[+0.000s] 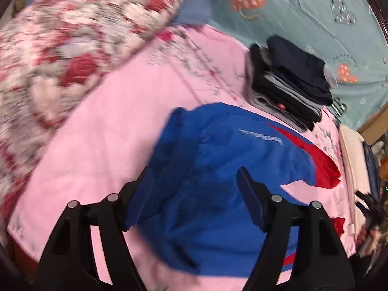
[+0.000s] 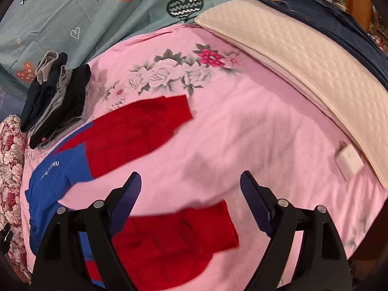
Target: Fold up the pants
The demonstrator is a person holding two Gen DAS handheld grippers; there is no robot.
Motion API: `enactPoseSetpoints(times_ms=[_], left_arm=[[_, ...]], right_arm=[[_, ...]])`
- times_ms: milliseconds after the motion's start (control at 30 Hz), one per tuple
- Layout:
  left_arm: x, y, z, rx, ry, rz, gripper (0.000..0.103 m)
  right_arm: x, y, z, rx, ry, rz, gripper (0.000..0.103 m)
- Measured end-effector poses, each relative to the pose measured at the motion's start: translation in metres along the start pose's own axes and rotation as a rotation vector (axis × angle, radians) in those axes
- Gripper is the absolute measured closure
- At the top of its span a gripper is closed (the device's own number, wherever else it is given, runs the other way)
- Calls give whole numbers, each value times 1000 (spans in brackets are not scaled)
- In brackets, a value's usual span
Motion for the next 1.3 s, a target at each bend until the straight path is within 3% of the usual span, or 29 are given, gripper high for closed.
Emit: enactPoseSetpoints(times_ms=[100, 133, 167, 233, 333, 400, 467, 667, 800, 867, 900, 933, 1000, 1067, 1100, 1167, 1300], left_arm=[[20, -57, -10, -102, -57, 45, 36], [23, -71, -10, -125, -69, 38, 48], [20, -93, -12, -162, -73, 13, 55], [13, -112, -12, -200, -52, -10, 79], [2, -128, -18, -199, -31, -20, 85], [-3, -131, -22, -195, -39, -53, 91], [-7, -130, -23, -199, -26, -41, 92], [-11, -130, -18, -186, -46, -42, 93], [-9, -127, -17, -198, -66, -48, 93], [-7, -117, -15, -242, -85, -22, 91], [-7, -109, -16, -243, -99, -21, 73], [-7, -99, -20, -226, -122, -36, 35], [-11, -71, -41, -108, -194, -111, 13], [-12, -60, -60, -60, -243, -146, 13], [-11, -62, -68, -62, -253, -129, 13], [-1, -78, -83, -108, -316, -29, 13], [9, -127, -98, -180, -407, 48, 13]], right_arm=[[-13, -51, -34, -62, -9, -25, 19], [-16, -66, -38, -92, -13, -27, 20], [-17, -86, -38, -133, -16, -18, 26], [-17, -111, -33, -203, -32, -39, 37], [-23, -133, -30, -248, -77, -104, 41], [-28, -141, -32, -231, -59, -93, 70], [-33, -143, -34, -218, -36, -75, 85], [-24, -90, -46, -105, 39, 28, 87], [-10, -116, -26, -196, 42, 49, 83], [-10, -133, -17, -234, 75, 70, 68], [-11, -130, -17, -229, 90, 89, 56], [-10, -123, -19, -218, 102, 133, 54], [-10, -100, -24, -167, 107, 142, 54], [-11, -68, -24, -104, 108, 121, 52], [-12, -53, -21, -79, 105, 100, 50], [-17, -28, -8, -47, 96, 32, 36], [-29, -3, 30, -71, 100, -33, 36]])
Point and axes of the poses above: each gripper's, at about its wrist camera, not at the fingertips, and y roughly against the way its jaws point, x to its right, z to its underside, the point moved 6 cm from there along -y, roughly the way its jaws point, and after that the axes turned 5 degrees about x, right-handed, at the moved point
